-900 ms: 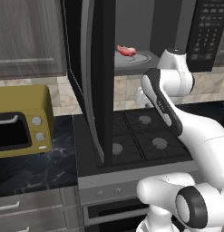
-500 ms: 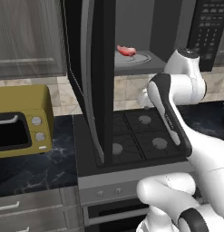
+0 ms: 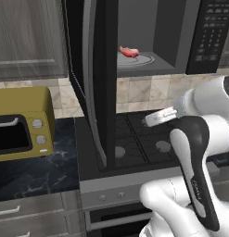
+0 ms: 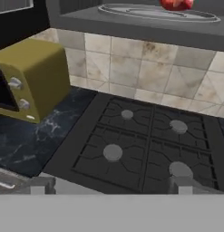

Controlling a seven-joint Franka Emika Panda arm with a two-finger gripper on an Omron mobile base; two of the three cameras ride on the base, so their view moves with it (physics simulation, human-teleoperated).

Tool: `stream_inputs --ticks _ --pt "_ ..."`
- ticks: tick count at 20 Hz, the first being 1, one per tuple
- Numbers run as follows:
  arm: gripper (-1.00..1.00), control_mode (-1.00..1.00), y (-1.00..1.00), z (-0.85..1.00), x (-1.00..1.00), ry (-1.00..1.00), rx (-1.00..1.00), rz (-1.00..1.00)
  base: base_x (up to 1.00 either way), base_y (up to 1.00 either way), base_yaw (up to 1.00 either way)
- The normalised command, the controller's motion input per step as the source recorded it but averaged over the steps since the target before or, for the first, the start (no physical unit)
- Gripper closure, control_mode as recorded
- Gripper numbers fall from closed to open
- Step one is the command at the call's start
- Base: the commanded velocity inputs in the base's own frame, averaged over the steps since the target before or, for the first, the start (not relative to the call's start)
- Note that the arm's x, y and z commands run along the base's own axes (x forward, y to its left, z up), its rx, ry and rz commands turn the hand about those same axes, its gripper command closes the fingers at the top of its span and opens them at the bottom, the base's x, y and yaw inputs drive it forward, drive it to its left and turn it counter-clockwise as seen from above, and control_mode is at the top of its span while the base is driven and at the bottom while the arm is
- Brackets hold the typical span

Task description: Close the microwave door.

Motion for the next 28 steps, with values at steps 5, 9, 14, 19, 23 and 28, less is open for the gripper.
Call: stream_inputs --ticks 5,9,14,19,23,28 --pt "-1.0 -1.0 0.45 0.34 -0.93 -0.36 0.0 0.14 0.0 0.0 0.0" --pt "-1.0 -1.0 0.36 0.37 -0.91 -0.39 0.01 0.11 0.0 0.0 0.0" --pt "-1.0 -1.0 0.25 0.47 -0.75 -0.39 0.07 0.0 0.0 0.0 0.0" --pt "-1.0 -1.0 0.0 0.62 -0.93 -0.37 0.17 0.12 0.0 0.0 0.0" --pt "-1.0 -1.0 0.39 0.26 -0.79 -0.26 0.19 0.32 0.0 0.0 0.0" --pt "-1.0 -1.0 0.43 0.0 -0.3 -0.18 0.08 0.25 0.0 0.0 0.0"
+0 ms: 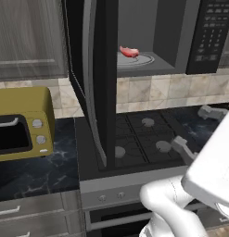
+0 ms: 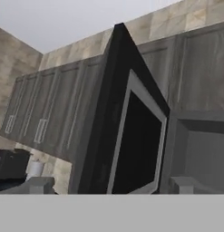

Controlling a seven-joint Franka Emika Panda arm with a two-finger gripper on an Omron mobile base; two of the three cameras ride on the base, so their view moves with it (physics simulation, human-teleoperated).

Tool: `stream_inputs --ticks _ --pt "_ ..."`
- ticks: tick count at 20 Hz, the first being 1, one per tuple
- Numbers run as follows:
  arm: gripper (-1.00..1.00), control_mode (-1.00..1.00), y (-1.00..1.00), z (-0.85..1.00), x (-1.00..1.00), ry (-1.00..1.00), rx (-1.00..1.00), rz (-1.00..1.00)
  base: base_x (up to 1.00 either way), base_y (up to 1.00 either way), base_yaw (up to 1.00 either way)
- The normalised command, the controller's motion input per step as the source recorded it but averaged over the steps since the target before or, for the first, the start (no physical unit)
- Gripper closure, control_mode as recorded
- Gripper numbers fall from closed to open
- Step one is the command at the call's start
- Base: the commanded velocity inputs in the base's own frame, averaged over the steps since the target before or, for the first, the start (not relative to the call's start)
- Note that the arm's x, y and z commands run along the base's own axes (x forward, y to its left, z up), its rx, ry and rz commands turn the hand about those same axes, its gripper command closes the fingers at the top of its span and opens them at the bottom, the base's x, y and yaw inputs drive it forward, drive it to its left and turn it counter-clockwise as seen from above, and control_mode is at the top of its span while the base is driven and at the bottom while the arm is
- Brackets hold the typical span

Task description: Close the microwave door.

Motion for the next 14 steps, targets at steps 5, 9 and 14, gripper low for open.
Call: stream_inputs --ticks 5,9,14 --pt "-1.0 -1.0 0.57 -0.07 -0.02 -0.07 -0.02 0.01 0.0 0.0 0.0" --pt "-1.0 -1.0 0.77 -0.26 0.11 -0.01 -0.06 -0.18 0.0 0.0 0.0" --pt "-1.0 -1.0 0.86 -0.18 0.3 0.0 -0.12 -0.4 0.0 0.0 0.0"
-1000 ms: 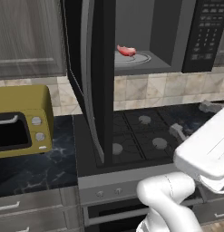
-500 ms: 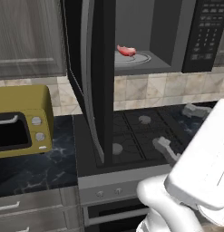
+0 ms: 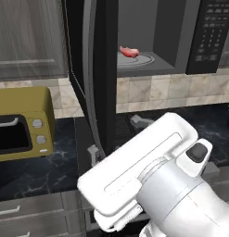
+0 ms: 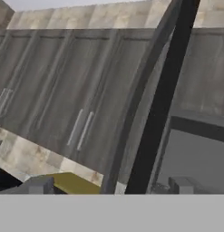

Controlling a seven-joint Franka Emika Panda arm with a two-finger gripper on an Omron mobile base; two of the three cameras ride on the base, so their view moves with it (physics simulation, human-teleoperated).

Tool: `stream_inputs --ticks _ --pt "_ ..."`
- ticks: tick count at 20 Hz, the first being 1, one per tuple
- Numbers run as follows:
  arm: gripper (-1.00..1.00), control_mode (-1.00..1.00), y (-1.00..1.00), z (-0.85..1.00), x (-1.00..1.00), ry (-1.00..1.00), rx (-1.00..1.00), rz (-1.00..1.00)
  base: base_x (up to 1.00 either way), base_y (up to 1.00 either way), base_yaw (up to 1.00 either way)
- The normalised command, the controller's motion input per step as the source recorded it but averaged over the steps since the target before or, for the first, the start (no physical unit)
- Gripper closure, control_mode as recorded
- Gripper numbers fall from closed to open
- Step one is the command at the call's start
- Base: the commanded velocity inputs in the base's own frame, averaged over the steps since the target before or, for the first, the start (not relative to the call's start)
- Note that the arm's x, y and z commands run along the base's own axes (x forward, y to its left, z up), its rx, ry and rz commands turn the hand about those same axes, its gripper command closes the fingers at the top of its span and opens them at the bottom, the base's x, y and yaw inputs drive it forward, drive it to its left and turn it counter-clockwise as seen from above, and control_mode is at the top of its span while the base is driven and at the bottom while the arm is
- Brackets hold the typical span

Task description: Close the microwave door.

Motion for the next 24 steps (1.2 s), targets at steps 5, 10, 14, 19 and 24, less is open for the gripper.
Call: stream_inputs --ticks 5,10,14,19,24 --pt "-1.0 -1.0 0.6 -0.13 0.26 0.0 -0.09 -0.5 0.0 0.0 0.0" --pt "-1.0 -1.0 0.35 -0.01 0.22 -0.05 -0.02 -0.47 0.0 0.0 0.0" --pt "-1.0 -1.0 0.02 0.0 0.36 -0.1 0.0 -0.34 0.0 0.0 0.0" --pt "-1.0 -1.0 0.0 0.0 0.67 -0.01 0.0 -0.29 0.0 0.0 0.0" --pt "-1.0 -1.0 -0.11 0.0 0.68 0.0 0.0 -0.31 0.0 0.0 0.0"
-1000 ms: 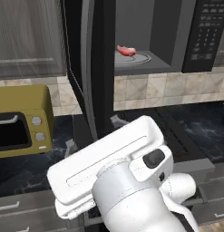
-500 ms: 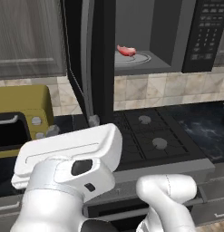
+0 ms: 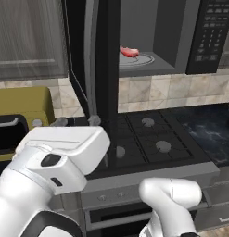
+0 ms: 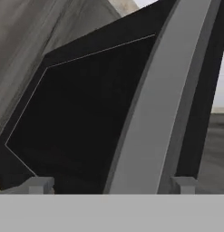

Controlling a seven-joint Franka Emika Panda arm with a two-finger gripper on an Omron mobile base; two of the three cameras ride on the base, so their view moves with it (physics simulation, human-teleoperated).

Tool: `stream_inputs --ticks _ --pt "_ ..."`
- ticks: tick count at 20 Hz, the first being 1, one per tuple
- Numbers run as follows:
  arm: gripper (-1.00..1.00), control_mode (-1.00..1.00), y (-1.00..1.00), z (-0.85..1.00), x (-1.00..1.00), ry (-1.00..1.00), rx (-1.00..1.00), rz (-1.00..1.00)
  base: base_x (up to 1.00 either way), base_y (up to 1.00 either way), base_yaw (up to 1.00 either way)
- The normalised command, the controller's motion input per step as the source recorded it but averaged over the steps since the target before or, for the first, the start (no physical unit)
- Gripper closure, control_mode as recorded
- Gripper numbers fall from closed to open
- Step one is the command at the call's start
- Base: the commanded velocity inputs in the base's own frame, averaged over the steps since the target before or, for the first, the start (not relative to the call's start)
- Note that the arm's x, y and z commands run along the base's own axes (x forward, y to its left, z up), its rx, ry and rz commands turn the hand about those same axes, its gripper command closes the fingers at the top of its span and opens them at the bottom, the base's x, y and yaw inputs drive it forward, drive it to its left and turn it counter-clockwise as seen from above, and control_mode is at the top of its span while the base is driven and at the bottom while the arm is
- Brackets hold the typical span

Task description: Close the microwave door.

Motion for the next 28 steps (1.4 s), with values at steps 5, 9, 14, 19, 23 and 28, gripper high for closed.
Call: stream_inputs --ticks 5,9,14,19,23,28 --pt "-1.0 -1.0 -0.55 0.0 0.56 0.0 0.0 -0.31 0.0 0.0 0.0" --pt "-1.0 -1.0 -0.95 0.01 0.37 0.0 0.06 -0.23 0.0 0.0 0.0" --pt "-1.0 -1.0 -1.0 0.11 0.32 0.0 0.16 -0.09 0.0 0.0 0.0" --pt "-1.0 -1.0 -1.0 0.23 0.29 0.0 0.18 0.0 0.0 0.0 0.0" --pt "-1.0 -1.0 -0.99 0.19 0.35 0.0 0.18 0.04 0.0 0.0 0.0" --pt "-1.0 -1.0 -0.99 0.15 0.61 0.0 0.17 0.08 0.0 0.0 0.0"
